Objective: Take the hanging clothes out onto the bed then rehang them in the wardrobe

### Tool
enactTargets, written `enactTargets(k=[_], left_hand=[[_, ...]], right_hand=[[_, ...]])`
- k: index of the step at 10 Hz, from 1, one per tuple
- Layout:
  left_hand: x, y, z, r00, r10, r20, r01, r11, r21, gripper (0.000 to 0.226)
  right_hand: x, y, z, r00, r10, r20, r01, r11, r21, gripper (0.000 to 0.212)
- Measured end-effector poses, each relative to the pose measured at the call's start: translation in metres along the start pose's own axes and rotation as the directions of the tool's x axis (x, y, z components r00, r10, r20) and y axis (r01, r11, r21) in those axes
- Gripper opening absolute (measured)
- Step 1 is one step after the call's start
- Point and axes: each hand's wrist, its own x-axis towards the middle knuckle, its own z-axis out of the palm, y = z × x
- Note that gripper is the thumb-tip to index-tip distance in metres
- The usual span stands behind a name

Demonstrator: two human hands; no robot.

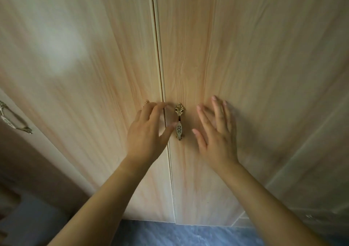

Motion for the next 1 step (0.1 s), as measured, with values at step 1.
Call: enactTargets(k=[1], left_hand=[[-0.0242, -0.0030, -0.0157, 0.990, 0.041, 0.138, -0.053, 0.995, 0.089, 0.060]], right_hand=[[-0.0162, -0.0166, -0.0235, 0.998, 0.013, 0.065, -0.011, 0.999, -0.039, 0.052]])
